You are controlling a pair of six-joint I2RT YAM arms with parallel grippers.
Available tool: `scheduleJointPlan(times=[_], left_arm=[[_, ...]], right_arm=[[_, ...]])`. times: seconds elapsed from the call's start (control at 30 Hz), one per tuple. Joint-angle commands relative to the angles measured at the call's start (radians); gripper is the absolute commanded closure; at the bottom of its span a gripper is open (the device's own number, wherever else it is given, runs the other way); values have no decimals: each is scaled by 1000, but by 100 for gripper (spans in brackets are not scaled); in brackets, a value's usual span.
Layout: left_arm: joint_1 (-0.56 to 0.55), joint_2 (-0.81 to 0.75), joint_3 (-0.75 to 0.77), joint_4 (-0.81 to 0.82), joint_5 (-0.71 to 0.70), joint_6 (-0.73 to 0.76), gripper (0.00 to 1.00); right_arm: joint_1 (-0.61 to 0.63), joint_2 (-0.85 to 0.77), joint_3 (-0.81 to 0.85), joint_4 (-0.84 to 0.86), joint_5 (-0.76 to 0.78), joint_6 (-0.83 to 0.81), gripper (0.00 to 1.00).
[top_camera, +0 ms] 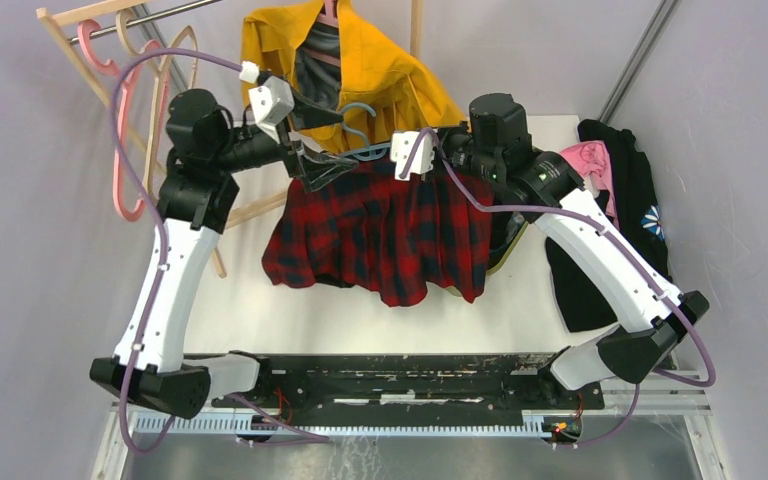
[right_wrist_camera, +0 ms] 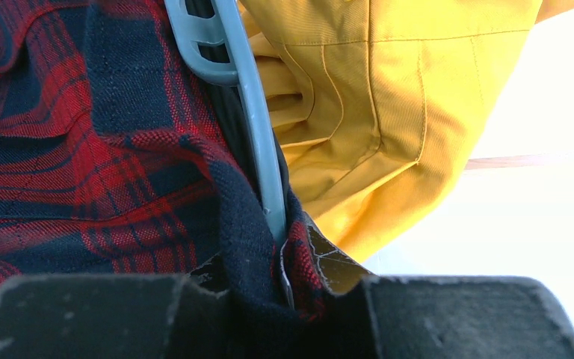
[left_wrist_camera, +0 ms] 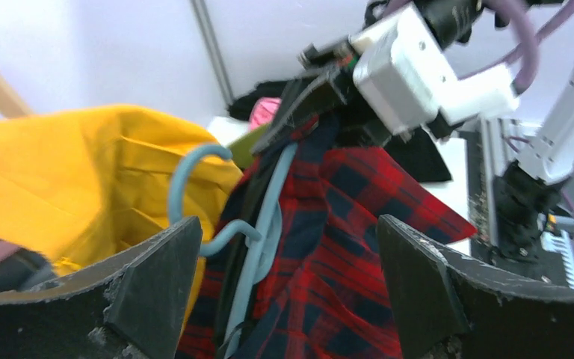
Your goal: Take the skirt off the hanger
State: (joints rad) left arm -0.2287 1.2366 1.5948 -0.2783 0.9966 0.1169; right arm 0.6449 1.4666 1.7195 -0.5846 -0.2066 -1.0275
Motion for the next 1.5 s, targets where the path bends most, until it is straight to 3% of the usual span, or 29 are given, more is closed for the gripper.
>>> scheduleJointPlan(times=[0.0, 0.37, 0.6, 0.9, 1.13, 1.33, 1.47], left_arm=[[15, 54, -72, 86, 127, -52, 8], [47, 161, -32, 145, 133, -33, 11], [39, 228, -75, 389, 202, -237, 14], [-23, 244, -134, 384, 180, -264, 19], [-58, 230, -141, 224, 74, -139, 43], [-101, 245, -122, 61, -78, -15, 51], [-146, 281, -99, -9, -178, 41, 79]], right_arm=[[-8, -65, 20, 132, 5, 9, 99], [-10, -84, 10, 132, 12, 6, 99], [-14, -85, 3, 133, 12, 5, 99], [-14, -75, 13, 142, 3, 12, 99], [-14, -68, 28, 141, -3, 16, 99], [-14, -72, 32, 141, -11, 21, 99], [-14, -78, 30, 143, -14, 24, 99]])
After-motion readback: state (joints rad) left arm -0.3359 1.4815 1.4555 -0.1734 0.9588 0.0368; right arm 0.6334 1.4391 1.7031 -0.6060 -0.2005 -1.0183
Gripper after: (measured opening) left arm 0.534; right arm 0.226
